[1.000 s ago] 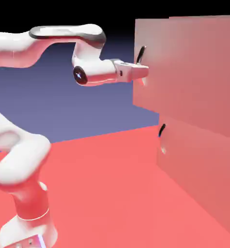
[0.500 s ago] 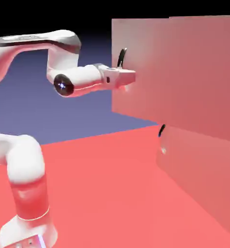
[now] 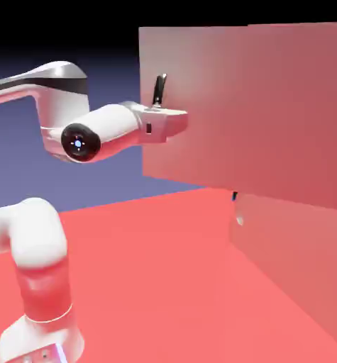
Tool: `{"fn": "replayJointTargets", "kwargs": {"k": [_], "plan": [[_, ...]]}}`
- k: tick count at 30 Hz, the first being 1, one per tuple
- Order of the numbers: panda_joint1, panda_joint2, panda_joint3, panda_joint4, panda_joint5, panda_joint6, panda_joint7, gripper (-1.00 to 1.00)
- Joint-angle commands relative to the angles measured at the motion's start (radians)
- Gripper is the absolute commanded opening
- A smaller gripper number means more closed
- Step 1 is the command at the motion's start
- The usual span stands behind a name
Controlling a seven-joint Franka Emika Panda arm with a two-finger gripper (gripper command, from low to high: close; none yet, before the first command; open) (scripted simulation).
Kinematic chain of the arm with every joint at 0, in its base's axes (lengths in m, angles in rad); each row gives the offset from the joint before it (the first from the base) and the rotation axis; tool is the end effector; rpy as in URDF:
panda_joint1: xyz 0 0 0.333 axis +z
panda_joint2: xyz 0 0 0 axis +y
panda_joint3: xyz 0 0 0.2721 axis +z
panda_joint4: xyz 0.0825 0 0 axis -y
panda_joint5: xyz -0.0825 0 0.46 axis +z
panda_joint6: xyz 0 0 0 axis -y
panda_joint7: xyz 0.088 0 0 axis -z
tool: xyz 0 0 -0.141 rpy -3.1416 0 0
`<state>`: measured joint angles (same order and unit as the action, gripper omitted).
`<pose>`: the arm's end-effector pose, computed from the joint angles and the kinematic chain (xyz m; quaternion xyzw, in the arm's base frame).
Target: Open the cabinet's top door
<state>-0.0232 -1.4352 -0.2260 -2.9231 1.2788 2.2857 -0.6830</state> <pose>0.3526 -0.0262 0.5742 -0.7071 0.0014 -0.5011 0.4989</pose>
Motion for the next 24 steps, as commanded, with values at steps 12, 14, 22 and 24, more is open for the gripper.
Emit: {"fn": "replayJointTargets", "kwargs": {"k": [12,14,22,24], "plan": [[-0.048,0.01,-0.435,0.142,-0.411,-0.424,0.044,-1.0],[-0.027,0.031,-0.508,0.195,-0.47,-0.498,0.044,-1.0],[0.156,0.112,-0.761,0.477,-0.656,-0.787,0.053,-1.0],[0.211,0.124,-0.807,0.549,-0.685,-0.848,0.059,-1.0]]}}
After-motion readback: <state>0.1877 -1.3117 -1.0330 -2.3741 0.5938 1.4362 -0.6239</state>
